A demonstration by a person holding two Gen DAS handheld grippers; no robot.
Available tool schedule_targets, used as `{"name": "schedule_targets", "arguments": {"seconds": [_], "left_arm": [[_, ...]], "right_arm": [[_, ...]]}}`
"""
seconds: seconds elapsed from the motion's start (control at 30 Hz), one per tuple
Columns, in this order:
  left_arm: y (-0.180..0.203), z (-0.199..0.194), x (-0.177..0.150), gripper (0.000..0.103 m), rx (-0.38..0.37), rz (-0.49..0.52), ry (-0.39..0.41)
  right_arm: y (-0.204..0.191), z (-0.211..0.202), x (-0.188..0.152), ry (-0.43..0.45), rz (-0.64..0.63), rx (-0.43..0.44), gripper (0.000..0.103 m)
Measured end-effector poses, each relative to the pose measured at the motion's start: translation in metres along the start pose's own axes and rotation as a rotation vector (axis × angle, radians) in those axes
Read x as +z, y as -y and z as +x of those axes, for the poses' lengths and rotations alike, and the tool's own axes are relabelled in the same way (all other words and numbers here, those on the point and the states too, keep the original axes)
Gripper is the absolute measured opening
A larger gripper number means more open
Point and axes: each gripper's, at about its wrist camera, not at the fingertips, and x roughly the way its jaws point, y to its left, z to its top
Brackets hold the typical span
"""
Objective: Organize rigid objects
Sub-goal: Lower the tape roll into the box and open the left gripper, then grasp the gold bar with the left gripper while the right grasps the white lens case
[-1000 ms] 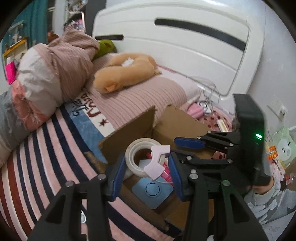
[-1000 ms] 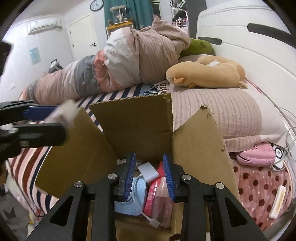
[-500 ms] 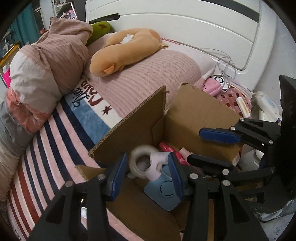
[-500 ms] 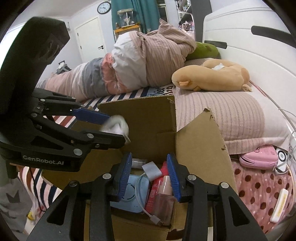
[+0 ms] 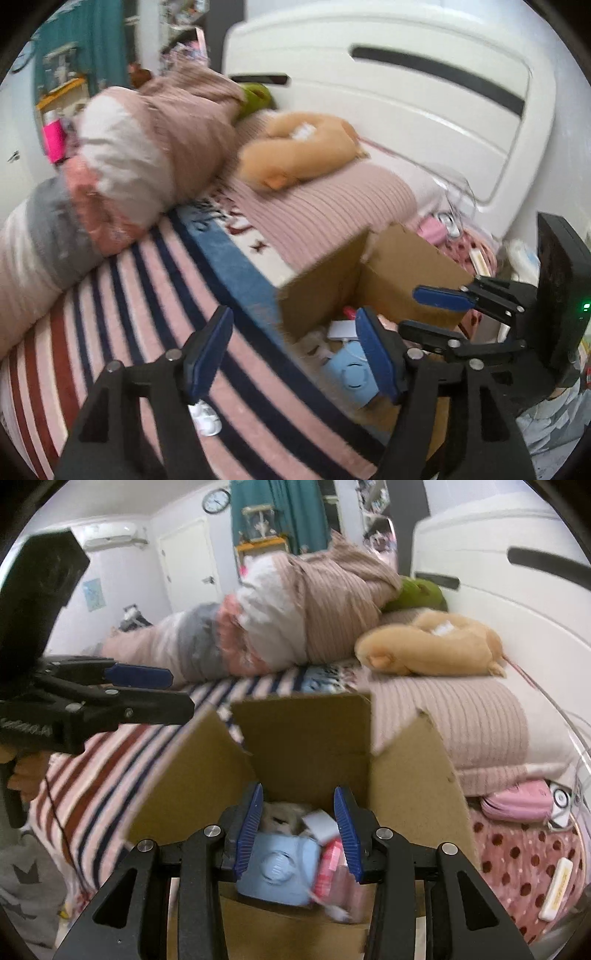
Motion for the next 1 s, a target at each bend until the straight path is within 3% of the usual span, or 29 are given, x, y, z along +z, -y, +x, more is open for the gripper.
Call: {"name": "schedule_targets", "arguments": {"seconds": [0.17, 0.23, 0.33, 0.5, 0.63, 0.77, 1.0], "left_arm": [[-0.051, -0.043, -0.026, 0.072, 0.086, -0.076, 0.072], [-0.072, -0.054, -0.040, 0.075, 0.122, -0.106, 0.085], [-0.103, -0.061, -0.066, 0.078, 0.181, -0.155, 0.089], [-0.143, -0.051, -0.111, 0.078, 0.204, -0.225, 0.066], [-0.166, -0.031, -0.142, 0.078, 0.204, -0.265, 0.027], [-0.183, 0.001, -0.160, 0.078, 0.180, -0.306, -0.031], [-0.195, 0.046, -0.169, 0.078, 0.154, -0.331, -0.102]], "right_arm": [[-0.049, -0.015, 0.019, 0.082, -0.061, 0.097, 0.037], [-0.074, -0.014, 0.025, 0.093, -0.093, 0.138, 0.044], [-0.116, 0.000, 0.029, 0.067, -0.140, 0.223, 0.045], [-0.163, 0.045, 0.016, -0.028, -0.146, 0.270, 0.045], [-0.177, 0.099, -0.004, -0.132, -0.100, 0.251, 0.045], [-0.169, 0.167, -0.034, -0.248, -0.038, 0.165, 0.045], [-0.158, 0.227, -0.053, -0.277, -0.034, 0.106, 0.044]]}}
